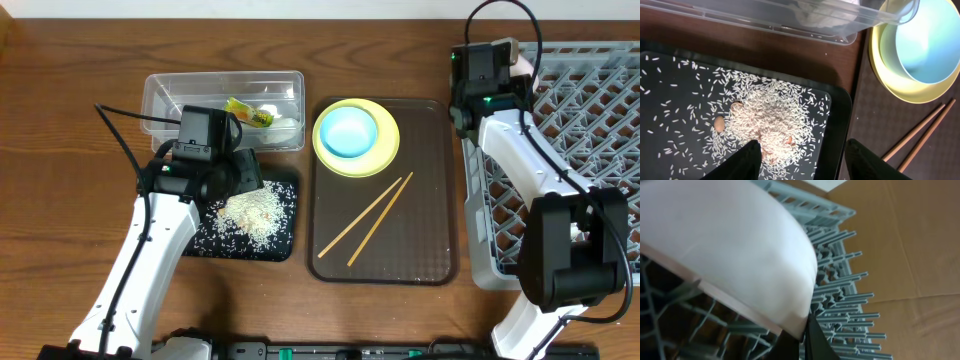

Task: Sort waste into correct bins and load items into the dishwasher rack
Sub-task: 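Lift the pink bowl and set it into the dish rack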

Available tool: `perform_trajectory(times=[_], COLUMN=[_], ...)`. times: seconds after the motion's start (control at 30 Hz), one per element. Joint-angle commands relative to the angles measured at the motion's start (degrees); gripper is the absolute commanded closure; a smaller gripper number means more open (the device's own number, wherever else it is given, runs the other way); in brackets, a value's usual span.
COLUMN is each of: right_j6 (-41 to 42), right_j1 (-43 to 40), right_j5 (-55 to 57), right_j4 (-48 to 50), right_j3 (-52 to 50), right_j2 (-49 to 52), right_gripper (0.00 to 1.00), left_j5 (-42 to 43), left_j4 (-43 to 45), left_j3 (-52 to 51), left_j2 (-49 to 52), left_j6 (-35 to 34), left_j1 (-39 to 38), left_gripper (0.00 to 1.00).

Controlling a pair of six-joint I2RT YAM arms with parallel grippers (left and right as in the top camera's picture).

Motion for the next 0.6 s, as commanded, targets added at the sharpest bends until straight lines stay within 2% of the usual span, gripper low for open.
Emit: perform_trajectory(times=[0.0,0.13,0.33,0.47,0.57], right_j6=[1.90,1.88,1.92,7.48,15.28], right_j1=[1.36,1.99,2.91,3.85,4.79], right_j5=[-2.43,-11.78,-36.70,-54.10,-59.82], right_j4=[-2.38,-6.27,-10.54,-8.55,-6.69], right_j3=[-0.46,-0.46,-0.46,-0.46,-0.48], right_j2=[-1.25,-4.26,-10.34,-12.33,-11.56], right_gripper=[0.95,0.73,0.56,0.54,0.51], left_j5=[-0.48,-0.48,-0.48,-0.52,-0.55], left_j4=[-0.20,-0.22,-0.20,-0.20,-0.20], left_j3=[0.24,0.24,0.24,0.24,0.24], left_j2=[-0.74,-0.74,-0.74,-0.74,-0.74], left_j6=[1.14,1.16,1.16,1.16,1.18], left_j1=[0.24,0.24,0.24,0.24,0.24], left_gripper=[0.43,0.43,0.43,0.43,0.43])
